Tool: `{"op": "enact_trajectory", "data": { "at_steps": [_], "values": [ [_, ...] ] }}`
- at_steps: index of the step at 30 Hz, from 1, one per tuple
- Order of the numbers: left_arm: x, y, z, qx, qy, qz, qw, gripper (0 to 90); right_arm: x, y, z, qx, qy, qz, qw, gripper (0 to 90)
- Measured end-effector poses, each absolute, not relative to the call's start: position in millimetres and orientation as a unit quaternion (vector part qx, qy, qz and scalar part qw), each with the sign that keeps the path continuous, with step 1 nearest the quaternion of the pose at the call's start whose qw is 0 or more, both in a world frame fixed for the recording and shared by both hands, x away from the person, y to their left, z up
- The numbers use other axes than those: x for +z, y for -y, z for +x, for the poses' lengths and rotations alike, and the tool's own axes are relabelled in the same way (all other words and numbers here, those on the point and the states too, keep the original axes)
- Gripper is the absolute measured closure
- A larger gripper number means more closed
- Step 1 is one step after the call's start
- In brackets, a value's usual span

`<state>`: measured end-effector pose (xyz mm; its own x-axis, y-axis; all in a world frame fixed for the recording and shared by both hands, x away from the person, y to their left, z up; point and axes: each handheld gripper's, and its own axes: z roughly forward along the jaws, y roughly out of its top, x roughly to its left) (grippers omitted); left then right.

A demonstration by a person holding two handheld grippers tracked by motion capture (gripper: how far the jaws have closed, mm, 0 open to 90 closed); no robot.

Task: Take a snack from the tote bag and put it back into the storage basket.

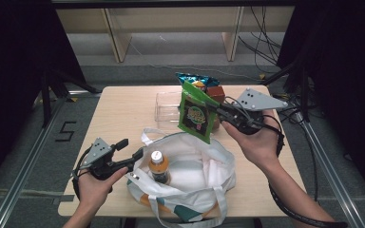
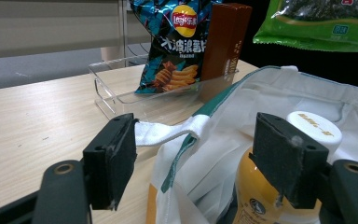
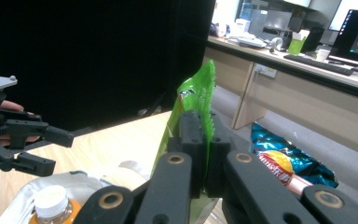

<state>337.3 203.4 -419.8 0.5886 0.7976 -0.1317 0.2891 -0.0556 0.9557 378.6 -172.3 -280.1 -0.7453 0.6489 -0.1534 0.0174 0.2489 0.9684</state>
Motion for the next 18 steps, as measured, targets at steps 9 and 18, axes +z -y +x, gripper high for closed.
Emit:
{"op": "enact_trajectory", "data": {
  "at_steps": [9, 18],
  "values": [
    [-420, -204, 337, 0.226, -0.394, 0.691, 0.563, 29.9, -280, 170, 384, 0.571, -0.737, 0.233, 0.276, 90.0],
    [-420, -204, 338, 0.225, -0.395, 0.690, 0.563, 29.9, -282, 167, 388, 0.572, -0.736, 0.238, 0.273, 90.0]
  ]
}}
